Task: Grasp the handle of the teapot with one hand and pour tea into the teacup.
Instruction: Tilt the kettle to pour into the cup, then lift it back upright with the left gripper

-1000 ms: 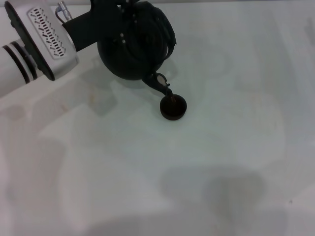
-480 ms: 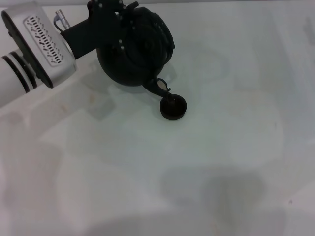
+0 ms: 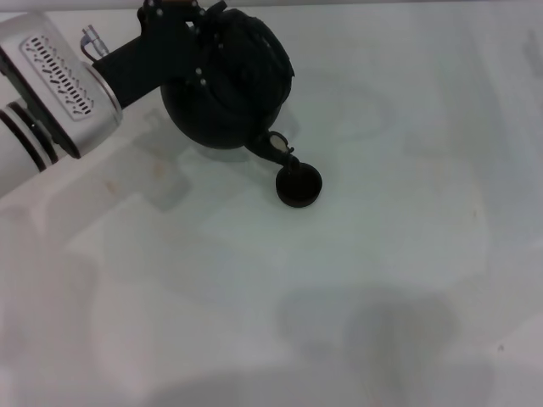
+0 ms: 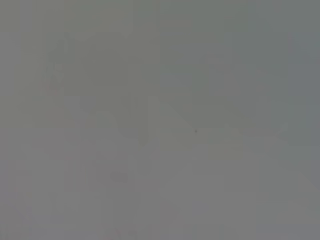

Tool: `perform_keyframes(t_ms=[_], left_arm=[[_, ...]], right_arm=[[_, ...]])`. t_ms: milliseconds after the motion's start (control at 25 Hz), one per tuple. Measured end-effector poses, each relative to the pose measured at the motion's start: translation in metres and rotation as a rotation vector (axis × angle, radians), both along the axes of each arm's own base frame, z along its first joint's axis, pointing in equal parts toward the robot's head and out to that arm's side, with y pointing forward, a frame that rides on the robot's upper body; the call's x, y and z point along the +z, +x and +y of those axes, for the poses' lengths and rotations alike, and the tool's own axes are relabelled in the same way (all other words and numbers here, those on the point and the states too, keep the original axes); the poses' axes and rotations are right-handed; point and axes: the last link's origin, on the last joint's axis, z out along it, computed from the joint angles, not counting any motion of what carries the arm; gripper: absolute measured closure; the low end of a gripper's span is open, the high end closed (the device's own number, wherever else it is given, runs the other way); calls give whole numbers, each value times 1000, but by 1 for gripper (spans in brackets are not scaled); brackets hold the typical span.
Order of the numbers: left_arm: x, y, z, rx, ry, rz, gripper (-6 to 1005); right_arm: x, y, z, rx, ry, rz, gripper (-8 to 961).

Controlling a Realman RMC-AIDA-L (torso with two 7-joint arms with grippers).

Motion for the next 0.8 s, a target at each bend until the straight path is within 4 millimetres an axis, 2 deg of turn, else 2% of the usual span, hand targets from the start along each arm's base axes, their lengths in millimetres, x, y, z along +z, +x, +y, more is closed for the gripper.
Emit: perform_keyframes(t_ms=[200,440,720,800], left_arm=[[2,0,-3,6,10,-38,894],[12,-1,-7,67,89,-200,894],[21,-17,-20,198,196,-382,893],[23,-30,-28,280,240,-449,893]], right_arm=[[0,0,0,0,0,0,121],[0,1,-1,-3,0,0,121],[1,1,-1,-3,2,-1,121],[1,1,-1,-1,4,-2,121]])
